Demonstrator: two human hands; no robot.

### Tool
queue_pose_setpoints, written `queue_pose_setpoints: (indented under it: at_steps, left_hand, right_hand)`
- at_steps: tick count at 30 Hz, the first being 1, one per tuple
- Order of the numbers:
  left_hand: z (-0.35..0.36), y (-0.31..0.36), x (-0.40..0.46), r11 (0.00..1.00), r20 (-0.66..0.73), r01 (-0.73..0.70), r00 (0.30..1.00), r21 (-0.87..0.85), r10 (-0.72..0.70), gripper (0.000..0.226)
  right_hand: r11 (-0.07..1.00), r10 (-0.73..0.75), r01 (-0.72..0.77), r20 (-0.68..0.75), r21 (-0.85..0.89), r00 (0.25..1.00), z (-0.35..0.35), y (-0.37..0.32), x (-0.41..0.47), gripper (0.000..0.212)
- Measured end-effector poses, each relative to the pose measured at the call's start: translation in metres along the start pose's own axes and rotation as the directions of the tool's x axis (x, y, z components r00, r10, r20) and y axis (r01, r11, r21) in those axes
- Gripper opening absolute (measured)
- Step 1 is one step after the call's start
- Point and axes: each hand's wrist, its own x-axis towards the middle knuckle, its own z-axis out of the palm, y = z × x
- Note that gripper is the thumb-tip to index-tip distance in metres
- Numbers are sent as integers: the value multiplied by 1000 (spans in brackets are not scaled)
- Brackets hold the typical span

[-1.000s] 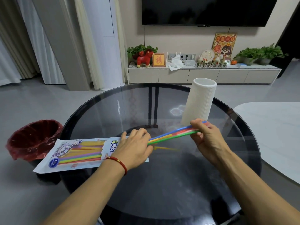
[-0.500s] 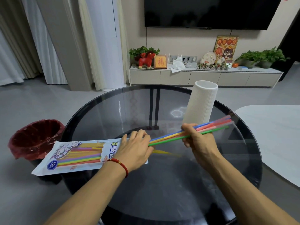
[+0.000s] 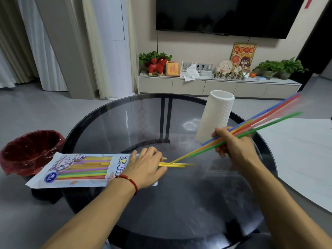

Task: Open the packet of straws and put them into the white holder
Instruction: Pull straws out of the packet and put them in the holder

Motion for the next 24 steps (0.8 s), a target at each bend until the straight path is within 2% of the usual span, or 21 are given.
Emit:
queue_pose_setpoints:
  at_steps: [2,5,8,11,15,18,21,24]
  left_hand:
    - [1,3,-1,1000,-1,-14,1000,5,14,30]
    - [6,7,-2,999,-17,-37,999,26,38,31]
    - [8,12,-3,997,-20,-56,998,43,57,34]
    - [7,14,-4,998,-21,-57,998,35,58,35]
    - [7,14,-5,998,-16,-59,998,23,59,36]
    - [7,14,-5,998,-10,-58,998,22,58,36]
    - [8,13,-4,998,-5,-57,998,14,57,35]
    - [8,13,-2,998,-10,-57,998,7,57,34]
  right_hand:
    - [976,-82,85,22,-199,996,-15,-23,9,23]
    - [851,-154,171,76,-496,985,-21,-59,28,22]
    - [718,-155,224,162,-659,975,-11,-72,35,20]
    - [674,-98,217,206,-706,974,5,-51,27,21]
    - [650,-111,207,178,-732,978,14,-15,18,27]
    - [626,-64,186,187,-758,980,16,8,9,29]
    - [651,-63,165,164,-741,985,15,22,6,28]
    - [733,-38,124,141,-669,989,11,28,7,24]
